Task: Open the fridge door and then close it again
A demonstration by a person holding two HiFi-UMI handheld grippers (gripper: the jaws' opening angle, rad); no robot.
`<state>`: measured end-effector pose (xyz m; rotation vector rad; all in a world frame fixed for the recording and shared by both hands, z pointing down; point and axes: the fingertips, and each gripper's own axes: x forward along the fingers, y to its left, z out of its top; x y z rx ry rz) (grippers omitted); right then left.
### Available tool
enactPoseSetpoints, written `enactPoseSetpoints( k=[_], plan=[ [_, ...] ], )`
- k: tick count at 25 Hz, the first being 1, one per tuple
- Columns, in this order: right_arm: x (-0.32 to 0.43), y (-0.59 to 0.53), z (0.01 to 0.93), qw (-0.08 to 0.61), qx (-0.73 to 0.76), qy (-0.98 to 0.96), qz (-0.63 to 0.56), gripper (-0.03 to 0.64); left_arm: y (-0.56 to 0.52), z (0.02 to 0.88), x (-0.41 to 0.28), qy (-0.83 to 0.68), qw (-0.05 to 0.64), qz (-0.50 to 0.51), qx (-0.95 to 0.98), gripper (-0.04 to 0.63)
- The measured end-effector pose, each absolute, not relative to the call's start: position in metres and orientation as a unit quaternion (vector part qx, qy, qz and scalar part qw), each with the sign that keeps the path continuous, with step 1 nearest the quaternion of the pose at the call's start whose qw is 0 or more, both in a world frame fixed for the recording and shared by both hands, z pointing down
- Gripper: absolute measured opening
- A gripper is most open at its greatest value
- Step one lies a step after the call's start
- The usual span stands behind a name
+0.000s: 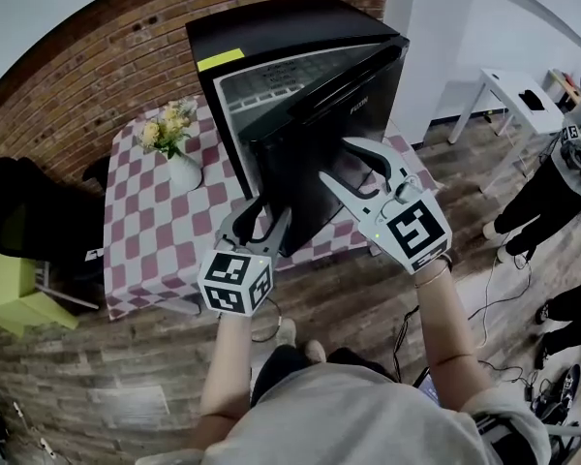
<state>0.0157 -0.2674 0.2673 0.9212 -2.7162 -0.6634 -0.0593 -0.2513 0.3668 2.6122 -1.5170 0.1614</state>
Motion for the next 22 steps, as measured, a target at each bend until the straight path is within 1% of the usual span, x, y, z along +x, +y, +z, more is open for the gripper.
enactPoseSetpoints(
  k=[6,10,18,22],
  plan=[
    [0.027,-0.248,0.289,0.082,0.328,-0.925,-0.176,0.184,-0.236,0.367,-0.044,-0.491,0.065,0.047,0.867,0.175],
    [0.028,-0.237,0.311,0.098,0.345,-0.920,-0.159,0.190,-0.227,0.367,-0.037,-0.469,0.066,0.049,0.879,0.175],
    [0.013,-0.220,0.323,0.068,0.385,-0.915,-0.102,0.200,-0.212,0.368,-0.026,-0.402,0.075,0.050,0.911,0.175],
    [0.005,-0.209,0.321,0.047,0.395,-0.914,-0.080,0.214,-0.205,0.368,-0.020,-0.370,0.072,0.052,0.925,0.162]
  ],
)
